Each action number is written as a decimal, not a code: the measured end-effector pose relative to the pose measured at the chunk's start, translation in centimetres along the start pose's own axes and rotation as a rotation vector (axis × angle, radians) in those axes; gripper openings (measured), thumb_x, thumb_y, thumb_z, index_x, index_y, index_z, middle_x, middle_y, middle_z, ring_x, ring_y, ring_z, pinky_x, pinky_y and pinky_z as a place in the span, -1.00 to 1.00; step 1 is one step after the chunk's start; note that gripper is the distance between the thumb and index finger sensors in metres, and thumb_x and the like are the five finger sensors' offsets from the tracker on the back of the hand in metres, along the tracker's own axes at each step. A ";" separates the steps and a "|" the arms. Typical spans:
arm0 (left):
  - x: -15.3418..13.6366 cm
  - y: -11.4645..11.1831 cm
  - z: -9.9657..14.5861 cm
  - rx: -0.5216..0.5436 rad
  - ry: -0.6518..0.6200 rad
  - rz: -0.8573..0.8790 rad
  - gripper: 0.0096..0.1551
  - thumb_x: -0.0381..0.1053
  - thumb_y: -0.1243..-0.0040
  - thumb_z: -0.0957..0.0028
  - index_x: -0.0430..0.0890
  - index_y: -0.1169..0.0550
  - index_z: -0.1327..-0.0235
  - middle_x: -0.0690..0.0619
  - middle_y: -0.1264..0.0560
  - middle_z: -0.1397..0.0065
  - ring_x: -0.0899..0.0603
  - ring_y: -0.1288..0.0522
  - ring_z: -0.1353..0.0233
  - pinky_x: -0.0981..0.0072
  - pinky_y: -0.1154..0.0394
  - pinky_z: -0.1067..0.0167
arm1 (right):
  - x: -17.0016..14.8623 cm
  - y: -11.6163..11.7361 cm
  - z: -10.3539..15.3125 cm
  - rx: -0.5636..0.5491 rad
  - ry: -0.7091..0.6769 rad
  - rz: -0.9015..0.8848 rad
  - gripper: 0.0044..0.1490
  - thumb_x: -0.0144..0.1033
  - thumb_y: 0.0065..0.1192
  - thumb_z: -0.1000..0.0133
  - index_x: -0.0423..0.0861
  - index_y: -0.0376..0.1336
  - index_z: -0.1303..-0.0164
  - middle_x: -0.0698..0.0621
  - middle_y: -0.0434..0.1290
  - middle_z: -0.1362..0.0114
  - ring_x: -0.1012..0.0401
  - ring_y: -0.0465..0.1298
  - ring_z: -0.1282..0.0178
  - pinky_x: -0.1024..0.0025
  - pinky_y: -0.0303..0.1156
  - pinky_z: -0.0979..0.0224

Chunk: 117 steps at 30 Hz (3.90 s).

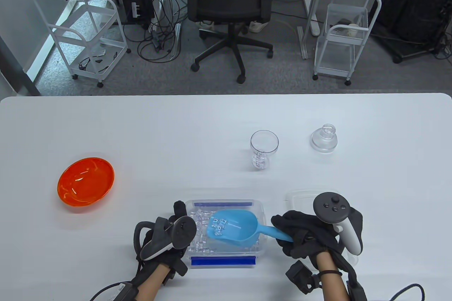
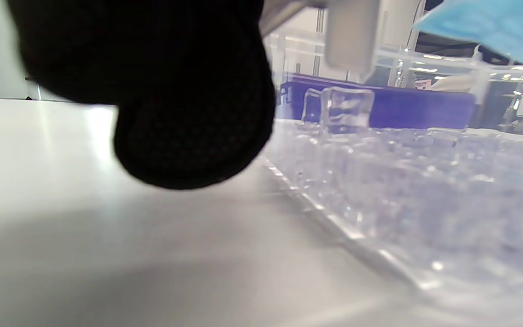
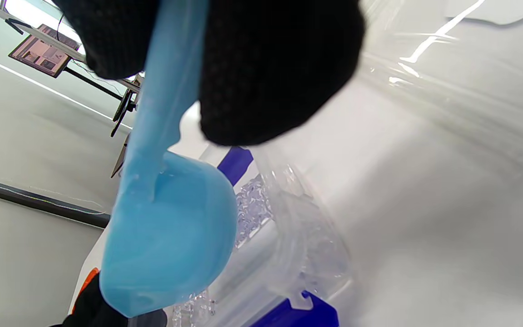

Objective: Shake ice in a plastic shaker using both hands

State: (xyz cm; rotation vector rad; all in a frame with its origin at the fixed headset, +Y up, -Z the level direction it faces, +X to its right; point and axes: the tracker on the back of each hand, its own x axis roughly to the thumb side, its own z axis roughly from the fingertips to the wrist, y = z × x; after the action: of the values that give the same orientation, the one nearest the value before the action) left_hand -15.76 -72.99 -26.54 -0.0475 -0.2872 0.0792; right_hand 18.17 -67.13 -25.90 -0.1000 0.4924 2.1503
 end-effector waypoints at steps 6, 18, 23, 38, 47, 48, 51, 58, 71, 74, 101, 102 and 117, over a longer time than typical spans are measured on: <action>0.0 0.0 0.0 -0.006 -0.005 -0.002 -0.30 -0.07 0.28 -0.29 -0.58 -0.10 -0.43 -0.35 -0.60 -0.03 -0.12 -0.73 0.24 0.31 -0.64 0.36 | 1.0 -0.5 -0.7 0.051 -0.018 -0.022 -0.39 -0.05 0.21 -0.12 -0.31 0.46 -0.04 -0.10 0.66 0.29 0.20 0.64 0.63 0.62 0.48 0.70; -0.2 0.0 0.0 -0.002 -0.006 0.014 -0.30 -0.07 0.29 -0.29 -0.58 -0.10 -0.43 -0.35 -0.60 -0.03 -0.12 -0.73 0.24 0.31 -0.64 0.36 | 3.6 -0.8 -2.8 0.179 -0.030 -0.049 -0.38 -0.09 0.22 -0.13 -0.35 0.46 -0.06 -0.14 0.66 0.27 0.17 0.64 0.62 0.60 0.48 0.69; -0.3 -0.1 0.1 0.000 -0.006 0.019 -0.30 -0.06 0.29 -0.29 -0.57 -0.10 -0.43 -0.34 -0.60 -0.04 -0.11 -0.73 0.23 0.31 -0.64 0.35 | 5.0 -2.0 -2.8 0.172 -0.054 -0.098 -0.38 -0.10 0.22 -0.13 -0.36 0.45 -0.07 -0.15 0.66 0.27 0.17 0.64 0.62 0.59 0.48 0.69; -0.4 -0.1 0.1 -0.001 -0.004 0.034 -0.30 -0.06 0.30 -0.29 -0.57 -0.09 -0.44 -0.35 -0.59 -0.04 -0.12 -0.73 0.23 0.31 -0.64 0.34 | 8.6 -7.4 -2.5 -0.053 -0.068 -0.132 -0.38 -0.09 0.21 -0.14 -0.34 0.45 -0.08 -0.14 0.66 0.26 0.18 0.64 0.61 0.61 0.49 0.68; -0.4 -0.1 0.1 -0.002 -0.005 0.038 -0.30 -0.06 0.30 -0.29 -0.57 -0.08 -0.44 -0.35 -0.59 -0.04 -0.12 -0.73 0.22 0.30 -0.64 0.34 | 8.0 -10.2 -3.3 -0.340 0.037 -0.183 -0.38 -0.07 0.19 -0.15 -0.31 0.44 -0.13 -0.11 0.65 0.23 0.20 0.64 0.58 0.62 0.49 0.66; -0.4 -0.1 0.1 -0.002 -0.005 0.040 -0.30 -0.06 0.30 -0.29 -0.57 -0.08 -0.43 -0.35 -0.59 -0.04 -0.12 -0.73 0.22 0.30 -0.64 0.34 | 7.9 -10.3 -3.4 -0.361 0.048 -0.182 -0.38 -0.07 0.19 -0.15 -0.30 0.44 -0.13 -0.11 0.65 0.23 0.20 0.64 0.58 0.62 0.49 0.65; -0.4 -0.1 0.1 -0.002 -0.004 0.041 -0.30 -0.06 0.30 -0.29 -0.57 -0.08 -0.44 -0.35 -0.59 -0.04 -0.12 -0.73 0.22 0.30 -0.64 0.34 | 7.5 -10.7 -3.6 -0.429 0.096 -0.148 -0.38 -0.06 0.18 -0.16 -0.29 0.43 -0.15 -0.10 0.64 0.21 0.20 0.64 0.55 0.62 0.49 0.63; -0.4 -0.1 0.1 -0.002 -0.002 0.044 -0.30 -0.06 0.30 -0.29 -0.57 -0.08 -0.44 -0.35 -0.59 -0.05 -0.12 -0.73 0.22 0.30 -0.64 0.33 | 7.1 -10.5 -4.0 -0.543 0.158 -0.052 -0.38 -0.05 0.17 -0.17 -0.26 0.41 -0.19 -0.09 0.64 0.17 0.20 0.64 0.52 0.61 0.50 0.60; -0.5 -0.1 0.2 0.002 -0.006 0.039 -0.29 -0.06 0.30 -0.29 -0.57 -0.08 -0.44 -0.35 -0.59 -0.05 -0.13 -0.73 0.21 0.29 -0.64 0.33 | 8.5 -9.4 -4.3 -0.634 0.203 0.168 -0.38 -0.05 0.18 -0.16 -0.24 0.42 -0.20 -0.09 0.64 0.17 0.19 0.64 0.51 0.60 0.50 0.59; -0.5 -0.1 0.2 0.001 -0.004 0.047 -0.30 -0.06 0.31 -0.29 -0.57 -0.08 -0.44 -0.35 -0.59 -0.05 -0.13 -0.73 0.21 0.29 -0.64 0.32 | 9.2 -9.1 -4.2 -0.658 0.204 0.236 -0.38 -0.05 0.18 -0.15 -0.24 0.42 -0.20 -0.09 0.64 0.17 0.19 0.64 0.51 0.59 0.50 0.58; -0.5 -0.2 0.1 0.000 -0.001 0.047 -0.30 -0.06 0.31 -0.29 -0.57 -0.08 -0.44 -0.35 -0.59 -0.05 -0.13 -0.73 0.21 0.29 -0.64 0.33 | 13.2 -5.3 -3.7 -0.767 0.124 0.657 -0.38 -0.04 0.17 -0.14 -0.20 0.41 -0.23 -0.09 0.63 0.12 0.16 0.64 0.46 0.56 0.51 0.54; -0.5 -0.2 0.1 0.001 -0.001 0.048 -0.30 -0.05 0.31 -0.29 -0.56 -0.08 -0.44 -0.35 -0.59 -0.05 -0.13 -0.73 0.21 0.29 -0.64 0.33 | 13.2 -5.3 -3.6 -0.767 0.115 0.652 -0.38 -0.04 0.17 -0.14 -0.20 0.41 -0.23 -0.08 0.63 0.12 0.17 0.64 0.46 0.56 0.51 0.54; -0.5 -0.2 0.2 0.002 0.001 0.054 -0.30 -0.05 0.31 -0.29 -0.56 -0.07 -0.44 -0.35 -0.59 -0.05 -0.13 -0.73 0.21 0.29 -0.64 0.32 | 14.3 -3.6 0.7 -0.533 -0.255 0.577 -0.38 -0.06 0.19 -0.13 -0.23 0.44 -0.18 -0.09 0.65 0.18 0.18 0.65 0.53 0.59 0.50 0.60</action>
State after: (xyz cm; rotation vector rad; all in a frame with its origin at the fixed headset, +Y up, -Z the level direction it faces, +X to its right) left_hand -16.27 -73.20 -26.50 -0.0536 -0.2850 0.1327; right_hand 12.66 -54.06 -29.93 0.0286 -0.2463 2.7631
